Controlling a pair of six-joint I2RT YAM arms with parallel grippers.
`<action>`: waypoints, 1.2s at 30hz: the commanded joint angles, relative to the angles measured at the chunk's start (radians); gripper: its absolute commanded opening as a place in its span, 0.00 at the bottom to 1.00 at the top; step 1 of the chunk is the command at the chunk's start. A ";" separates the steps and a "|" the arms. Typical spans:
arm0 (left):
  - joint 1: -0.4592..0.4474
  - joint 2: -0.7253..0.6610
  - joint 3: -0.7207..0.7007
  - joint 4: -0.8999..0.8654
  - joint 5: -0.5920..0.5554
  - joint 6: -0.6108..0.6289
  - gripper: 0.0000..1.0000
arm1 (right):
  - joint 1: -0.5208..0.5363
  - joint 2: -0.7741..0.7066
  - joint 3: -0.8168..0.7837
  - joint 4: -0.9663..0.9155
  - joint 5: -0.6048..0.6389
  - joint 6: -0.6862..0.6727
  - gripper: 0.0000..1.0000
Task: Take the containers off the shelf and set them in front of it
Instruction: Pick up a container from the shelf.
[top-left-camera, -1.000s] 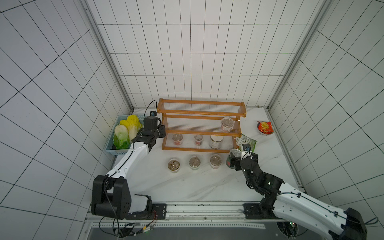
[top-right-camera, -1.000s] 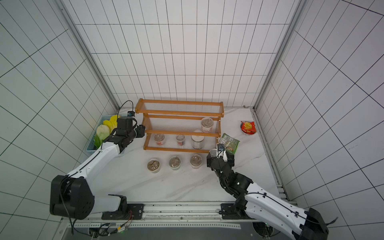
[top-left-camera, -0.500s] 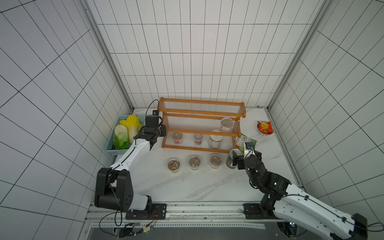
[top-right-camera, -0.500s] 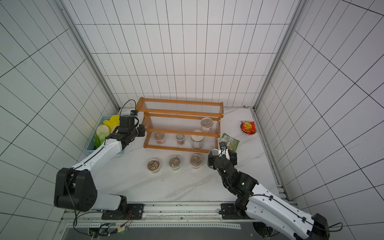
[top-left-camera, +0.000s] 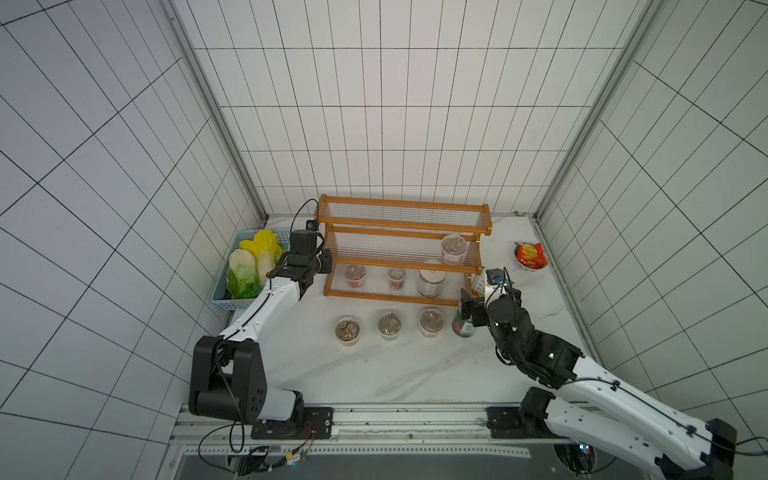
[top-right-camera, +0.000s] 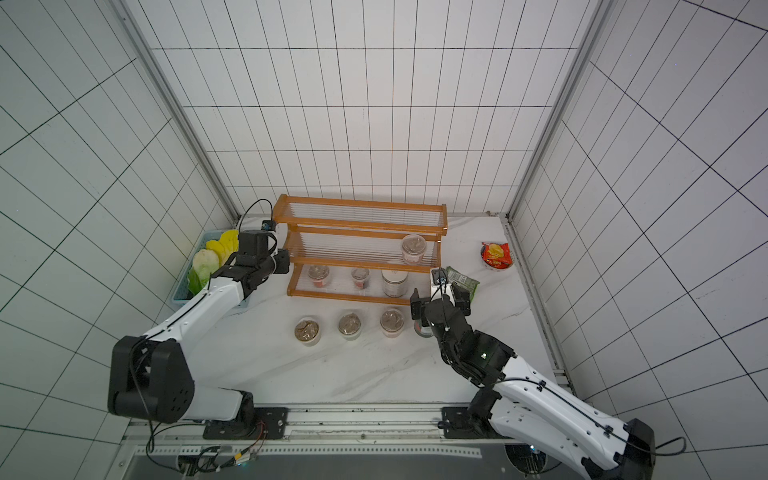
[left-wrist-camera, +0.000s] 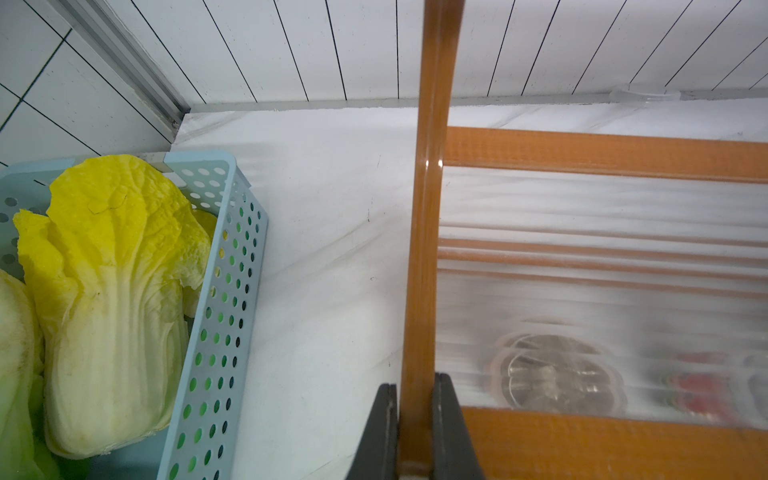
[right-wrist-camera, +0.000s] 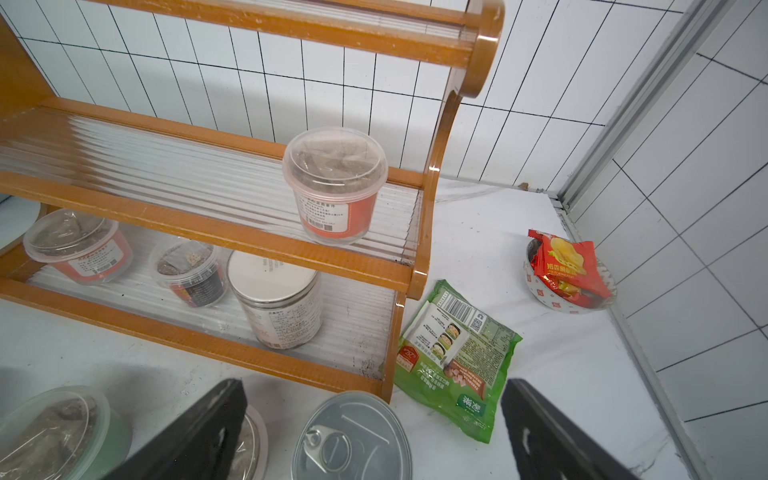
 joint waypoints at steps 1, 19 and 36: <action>-0.005 -0.024 0.004 -0.021 0.006 -0.115 0.00 | -0.052 0.025 0.053 -0.007 -0.050 -0.014 0.99; -0.075 -0.074 -0.042 -0.062 -0.108 -0.239 0.00 | -0.330 0.237 0.185 0.136 -0.431 -0.095 1.00; -0.042 -0.030 -0.025 -0.026 -0.029 -0.170 0.00 | -0.385 0.560 0.331 0.337 -0.394 -0.137 0.99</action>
